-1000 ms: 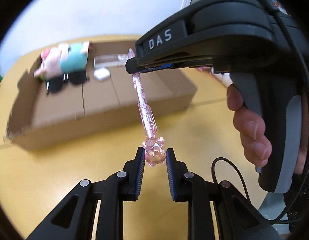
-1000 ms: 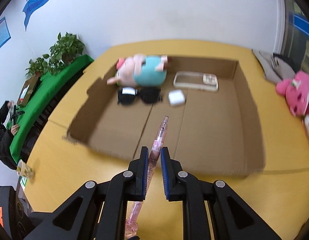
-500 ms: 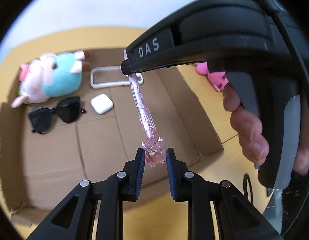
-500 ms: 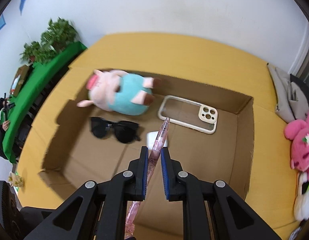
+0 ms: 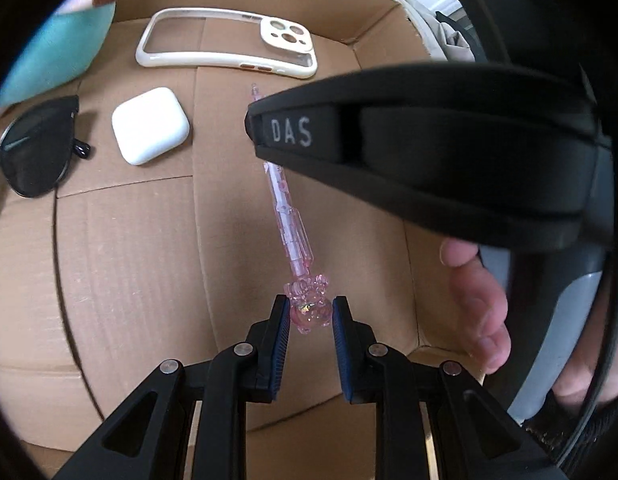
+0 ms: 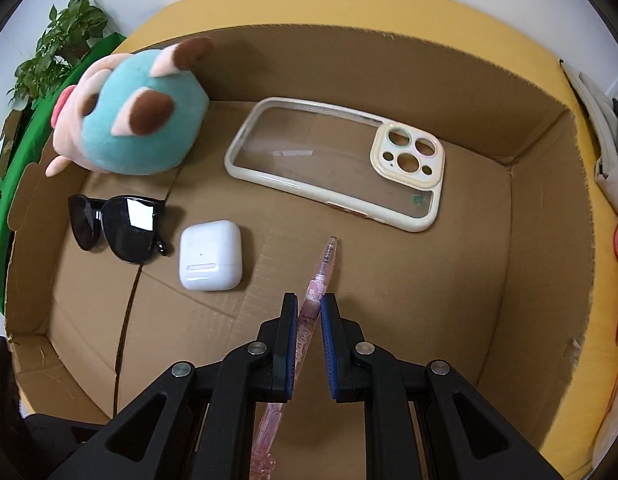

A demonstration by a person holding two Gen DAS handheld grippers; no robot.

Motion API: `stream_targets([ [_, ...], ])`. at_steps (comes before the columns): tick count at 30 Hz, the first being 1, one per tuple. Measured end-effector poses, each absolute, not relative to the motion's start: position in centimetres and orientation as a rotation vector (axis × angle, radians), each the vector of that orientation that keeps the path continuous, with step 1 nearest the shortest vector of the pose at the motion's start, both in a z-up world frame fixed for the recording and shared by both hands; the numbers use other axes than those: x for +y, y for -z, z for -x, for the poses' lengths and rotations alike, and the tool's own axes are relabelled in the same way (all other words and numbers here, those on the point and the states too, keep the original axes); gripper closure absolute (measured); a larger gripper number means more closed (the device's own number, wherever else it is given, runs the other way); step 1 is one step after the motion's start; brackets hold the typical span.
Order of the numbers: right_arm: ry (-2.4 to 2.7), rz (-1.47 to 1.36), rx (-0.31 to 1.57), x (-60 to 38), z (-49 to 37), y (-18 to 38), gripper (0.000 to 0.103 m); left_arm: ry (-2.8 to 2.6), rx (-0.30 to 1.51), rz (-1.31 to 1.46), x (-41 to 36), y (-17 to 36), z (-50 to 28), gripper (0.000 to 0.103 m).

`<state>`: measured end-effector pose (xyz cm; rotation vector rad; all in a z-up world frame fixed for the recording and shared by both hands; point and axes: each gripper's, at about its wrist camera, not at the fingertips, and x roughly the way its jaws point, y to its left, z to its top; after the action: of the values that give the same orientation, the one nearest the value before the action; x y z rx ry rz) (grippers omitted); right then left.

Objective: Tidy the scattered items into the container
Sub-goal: 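Lift the pink pen and carry it over the box, then open both grippers to drop the pink pen into the box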

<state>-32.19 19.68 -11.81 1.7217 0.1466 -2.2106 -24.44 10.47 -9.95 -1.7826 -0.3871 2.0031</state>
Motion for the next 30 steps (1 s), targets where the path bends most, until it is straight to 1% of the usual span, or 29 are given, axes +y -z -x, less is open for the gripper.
stream_targets([
  [5,2.204,-1.729,0.096,20.3,32.5,12.0,0.091,-2.003,-0.399,1.808,10.3,10.7,24.2,0.083],
  [15,2.218,-1.729,0.111,20.1,32.1,12.0,0.09,-2.01,-0.417,1.797,10.0,11.4,22.8,0.082],
  [18,2.215,-1.731,0.097,20.2,32.0,12.0,0.089,-2.036,-0.447,1.792,9.5,11.3,22.2,0.082],
  [19,2.211,-1.725,0.085,20.3,32.0,12.0,0.083,-2.041,-0.456,1.788,9.4,11.2,22.1,0.079],
  [20,2.207,-1.718,0.078,20.4,31.9,11.9,0.069,-2.045,-0.458,1.782,9.3,11.1,21.9,0.074],
  [22,2.204,-1.71,0.06,20.6,31.6,12.0,0.051,-2.061,-0.466,1.762,9.0,10.7,21.5,0.068],
  [23,2.204,-1.705,0.049,20.8,31.5,11.8,0.05,-2.07,-0.468,1.748,8.8,10.3,21.3,0.066],
  [27,2.225,-1.655,0.019,21.4,30.7,10.0,0.05,-2.129,-0.439,1.691,8.1,8.7,20.0,0.064],
  [28,2.236,-1.629,0.003,21.6,30.3,9.1,0.048,-2.157,-0.421,1.668,7.8,8.1,19.5,0.064],
  [30,2.277,-1.571,-0.006,22.0,29.0,7.1,0.039,-2.233,-0.375,1.599,7.0,6.5,18.1,0.064],
])
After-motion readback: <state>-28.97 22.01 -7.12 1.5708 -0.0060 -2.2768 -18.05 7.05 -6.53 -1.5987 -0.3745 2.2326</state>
